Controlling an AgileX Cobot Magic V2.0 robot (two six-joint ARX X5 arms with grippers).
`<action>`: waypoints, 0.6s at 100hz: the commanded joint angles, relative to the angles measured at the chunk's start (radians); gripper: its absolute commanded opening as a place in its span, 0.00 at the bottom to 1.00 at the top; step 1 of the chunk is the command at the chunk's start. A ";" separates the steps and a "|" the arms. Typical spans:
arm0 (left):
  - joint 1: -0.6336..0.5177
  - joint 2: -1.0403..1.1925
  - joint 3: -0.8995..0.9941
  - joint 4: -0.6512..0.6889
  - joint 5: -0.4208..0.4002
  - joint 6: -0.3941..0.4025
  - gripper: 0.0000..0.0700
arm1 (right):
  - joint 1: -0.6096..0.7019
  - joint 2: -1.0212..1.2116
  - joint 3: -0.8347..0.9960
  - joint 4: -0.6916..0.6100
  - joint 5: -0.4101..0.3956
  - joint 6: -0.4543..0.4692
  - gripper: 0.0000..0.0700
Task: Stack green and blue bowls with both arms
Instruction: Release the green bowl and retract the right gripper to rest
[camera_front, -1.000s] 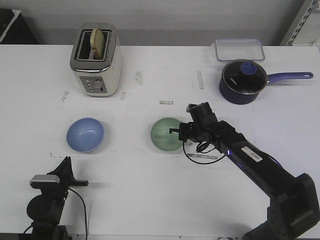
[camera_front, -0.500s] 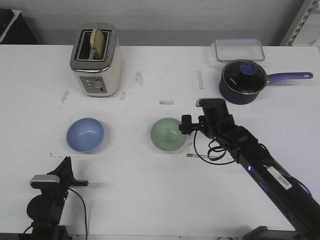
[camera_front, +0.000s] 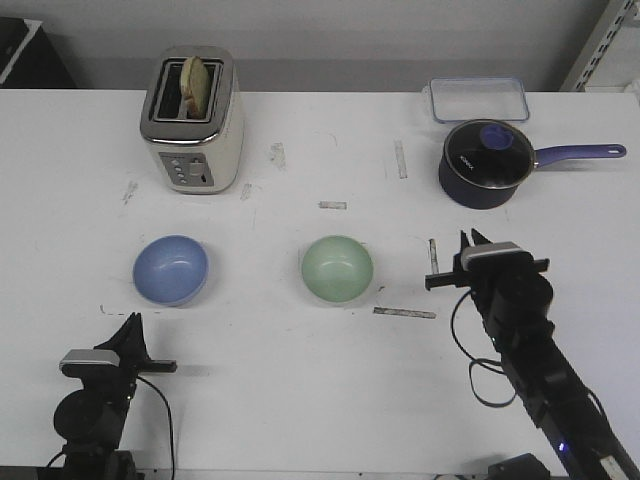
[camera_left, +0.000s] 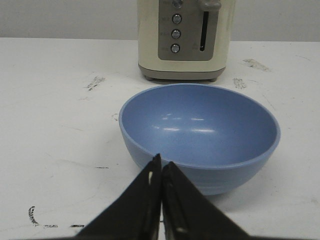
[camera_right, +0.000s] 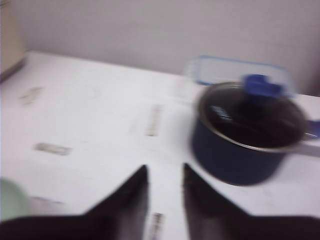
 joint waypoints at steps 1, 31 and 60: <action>-0.002 -0.001 -0.010 0.010 0.000 0.001 0.00 | -0.034 -0.059 -0.064 0.029 -0.007 -0.011 0.01; -0.002 -0.001 -0.010 0.010 0.000 0.001 0.00 | -0.186 -0.367 -0.293 0.021 -0.052 -0.008 0.01; -0.002 -0.001 -0.010 0.010 0.000 0.001 0.00 | -0.186 -0.612 -0.309 -0.045 -0.054 -0.008 0.01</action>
